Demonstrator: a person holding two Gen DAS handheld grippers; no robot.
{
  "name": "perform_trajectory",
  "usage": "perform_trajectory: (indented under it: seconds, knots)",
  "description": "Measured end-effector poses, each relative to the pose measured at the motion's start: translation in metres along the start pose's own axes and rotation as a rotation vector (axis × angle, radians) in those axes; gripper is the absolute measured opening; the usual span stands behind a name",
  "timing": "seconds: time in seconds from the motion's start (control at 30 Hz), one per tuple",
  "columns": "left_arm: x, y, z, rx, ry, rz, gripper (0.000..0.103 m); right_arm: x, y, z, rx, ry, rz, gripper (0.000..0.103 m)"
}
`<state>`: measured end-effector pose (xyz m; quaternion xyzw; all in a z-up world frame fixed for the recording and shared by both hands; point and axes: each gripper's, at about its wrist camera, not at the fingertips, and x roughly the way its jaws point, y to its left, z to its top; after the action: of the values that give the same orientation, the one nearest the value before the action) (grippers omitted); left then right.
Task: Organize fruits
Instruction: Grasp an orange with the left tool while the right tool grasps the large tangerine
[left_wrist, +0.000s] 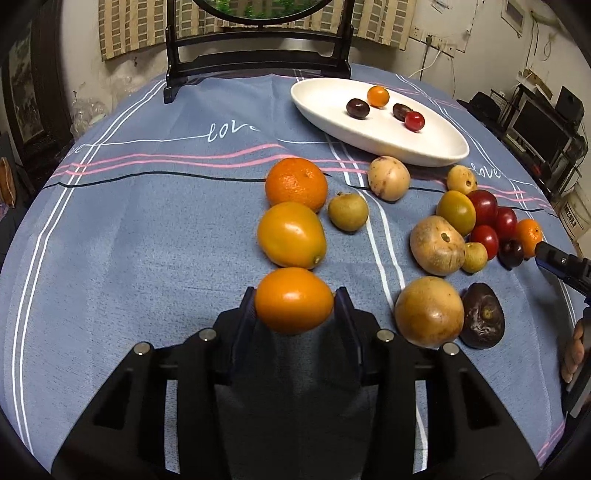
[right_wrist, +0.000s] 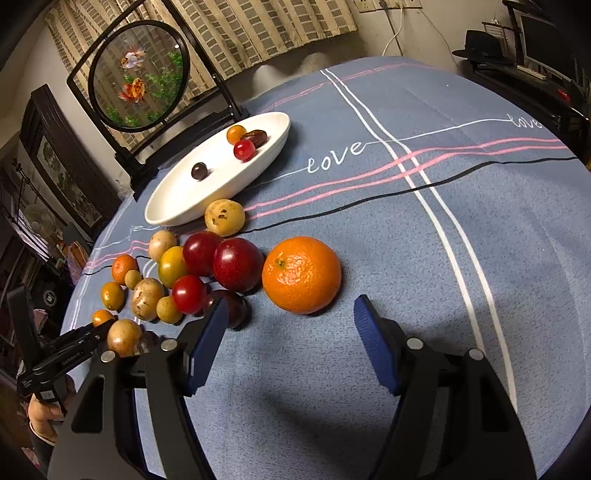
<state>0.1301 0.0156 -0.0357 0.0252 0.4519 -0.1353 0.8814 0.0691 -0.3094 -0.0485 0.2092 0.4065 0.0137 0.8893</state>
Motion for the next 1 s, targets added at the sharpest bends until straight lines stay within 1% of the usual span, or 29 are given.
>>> perform_trajectory:
  seconds: [0.1, 0.17, 0.27, 0.33, 0.43, 0.57, 0.67, 0.7, 0.73, 0.8, 1.0]
  knots:
    - [0.0, -0.001, 0.0, 0.004, 0.001, -0.006, 0.043, 0.004, 0.009, 0.0, -0.045, 0.026, -0.055, 0.071]
    - [0.0, 0.0, -0.001, -0.002, 0.001, -0.013, 0.043, 0.01, 0.019, 0.0, -0.111, 0.051, -0.116, 0.071]
    - [0.0, 0.002, -0.001, -0.011, 0.001, -0.024, 0.044, 0.015, 0.028, 0.005, -0.181, 0.048, -0.199, 0.071]
    - [0.0, 0.003, -0.001, -0.014, 0.0, -0.028, 0.044, 0.025, 0.03, 0.01, -0.215, 0.101, -0.25, 0.071]
    - [0.0, 0.004, -0.001, -0.018, 0.0, -0.034, 0.044, 0.026, 0.029, 0.011, -0.22, 0.116, -0.257, 0.071]
    - [0.0, 0.004, -0.001, -0.018, 0.002, -0.036, 0.044, 0.025, 0.022, 0.012, -0.199, 0.101, -0.269, 0.071]
    - [0.001, 0.003, -0.001, -0.017, 0.001, -0.035, 0.044, 0.031, 0.026, 0.016, -0.209, 0.089, -0.294, 0.071]
    - [0.001, 0.003, -0.001, -0.017, 0.001, -0.035, 0.044, 0.033, 0.028, 0.017, -0.216, 0.087, -0.304, 0.068]
    - [0.001, 0.003, -0.001, -0.016, 0.001, -0.033, 0.044, 0.035, 0.03, 0.018, -0.232, 0.078, -0.316, 0.061]
    - [0.001, 0.003, -0.001, -0.014, 0.001, -0.032, 0.044, 0.036, 0.034, 0.021, -0.238, 0.077, -0.288, 0.046]
    - [0.0, 0.003, -0.001, -0.014, 0.0, -0.031, 0.044, 0.022, 0.023, 0.019, -0.163, 0.068, -0.25, 0.046]
